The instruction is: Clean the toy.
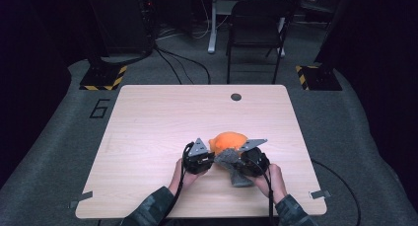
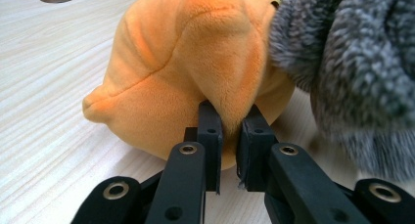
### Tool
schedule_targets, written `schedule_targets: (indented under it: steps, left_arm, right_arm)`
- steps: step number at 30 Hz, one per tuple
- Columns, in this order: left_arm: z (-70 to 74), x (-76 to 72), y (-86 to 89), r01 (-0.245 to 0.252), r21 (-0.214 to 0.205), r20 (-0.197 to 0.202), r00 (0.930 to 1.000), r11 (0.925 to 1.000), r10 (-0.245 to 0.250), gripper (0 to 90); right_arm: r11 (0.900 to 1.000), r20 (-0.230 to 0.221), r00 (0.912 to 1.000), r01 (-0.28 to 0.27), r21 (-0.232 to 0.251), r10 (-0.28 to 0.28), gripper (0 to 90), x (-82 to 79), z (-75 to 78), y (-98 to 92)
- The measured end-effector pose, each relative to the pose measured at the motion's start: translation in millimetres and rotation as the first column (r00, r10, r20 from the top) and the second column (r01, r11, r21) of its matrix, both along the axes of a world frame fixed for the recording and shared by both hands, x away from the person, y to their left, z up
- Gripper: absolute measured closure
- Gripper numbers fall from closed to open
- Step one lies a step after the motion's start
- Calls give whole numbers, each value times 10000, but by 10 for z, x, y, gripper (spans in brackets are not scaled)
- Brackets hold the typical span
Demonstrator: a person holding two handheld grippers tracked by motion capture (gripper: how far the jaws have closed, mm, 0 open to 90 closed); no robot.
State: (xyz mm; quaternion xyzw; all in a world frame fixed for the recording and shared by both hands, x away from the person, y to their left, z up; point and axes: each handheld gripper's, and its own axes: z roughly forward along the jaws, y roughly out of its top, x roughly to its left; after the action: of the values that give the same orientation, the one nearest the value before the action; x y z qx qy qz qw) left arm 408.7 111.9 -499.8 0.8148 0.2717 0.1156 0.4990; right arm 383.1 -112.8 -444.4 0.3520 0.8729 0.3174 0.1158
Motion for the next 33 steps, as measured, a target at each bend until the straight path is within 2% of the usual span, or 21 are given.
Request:
schedule_targets:
  steps: [4, 7, 8, 10, 14, 17, 18, 19, 20, 21, 22, 25, 28, 30, 31, 32, 33]
  left_arm:
    - [0, 5, 2, 27, -26, -18, 10000, 10000, -27, 820]
    - [-1, 12, 2, 55, -7, -17, 10000, 10000, -55, 820]
    - [-3, 13, 2, 55, -7, -24, 10000, 10000, -55, 821]
    - [-6, 14, 0, 34, -56, -59, 10000, 10000, -34, 821]
    - [-6, 16, 0, 52, -21, -46, 10000, 10000, -52, 820]
    - [-8, 18, 0, 22, -44, -40, 10000, 10000, -22, 820]
    - [-9, 17, 0, -10, -68, -70, 10000, 10000, 9, 819]
    - [-9, 17, 0, -10, -68, -70, 10000, 10000, 9, 819]
    - [-10, 20, 3, 0, -47, -72, 10000, 10000, 0, 819]
    - [-10, 20, 3, 0, -47, -72, 10000, 10000, 0, 818]
    - [-9, 23, 8, 3, -35, -53, 10000, 10000, -3, 818]
    - [-10, 26, 10, -10, -49, -55, 10000, 10000, 9, 816]
    - [-10, 27, 9, -22, -67, -52, 10000, 10000, 22, 815]
    - [-10, 26, 8, -20, -56, -44, 10000, 10000, 20, 813]
    - [-9, 26, 8, -15, -34, -27, 10000, 10000, 15, 812]
    - [-9, 26, 8, -13, -38, -32, 10000, 10000, 13, 812]
    - [-9, 26, 8, -13, -38, -32, 10000, 10000, 13, 811]
  right_arm:
    - [9995, -271, 9994, 197, -242, -204, 748, 56, 5, -112]
    - [9976, -481, 9973, 533, -443, -554, 748, 107, -2, -224]
    - [9940, -573, 9935, 958, -533, -989, 748, 154, -19, -321]
    - [9926, -563, 9924, 1060, -587, -1093, 748, 175, -29, -355]
    - [9823, -822, 9803, 1744, -680, -1798, 748, 281, -123, -520]
    - [9684, -888, 9674, 2283, -1000, -2373, 747, 358, -210, -617]
    - [9564, -972, 9547, 2707, -1099, -2814, 746, 410, -275, -666]
    - [9564, -972, 9547, 2707, -1099, -2814, 746, 410, -275, -666]
    - [9412, -698, 9458, 3047, -1458, -3170, 741, 464, -348, -706]
    - [9412, -698, 9458, 3047, -1458, -3170, 741, 464, -348, -706]
    - [9214, -651, 9303, 3450, -1787, -3609, 738, 508, -394, -749]
    - [9178, -597, 9259, 3590, -1693, -3731, 739, 539, -380, -810]
    - [9154, -367, 9217, 3780, -1386, -3861, 740, 515, -275, -838]
    - [9175, -137, 9224, 3824, -1095, -3861, 741, 486, -176, -841]
    - [9243, -79, 9262, 3757, -667, -3770, 740, 454, -77, -842]
    - [9283, 33, 9293, 3691, -460, -3693, 740, 438, -33, -839]
    - [9283, 33, 9293, 3691, -460, -3693, 740, 438, -33, -839]
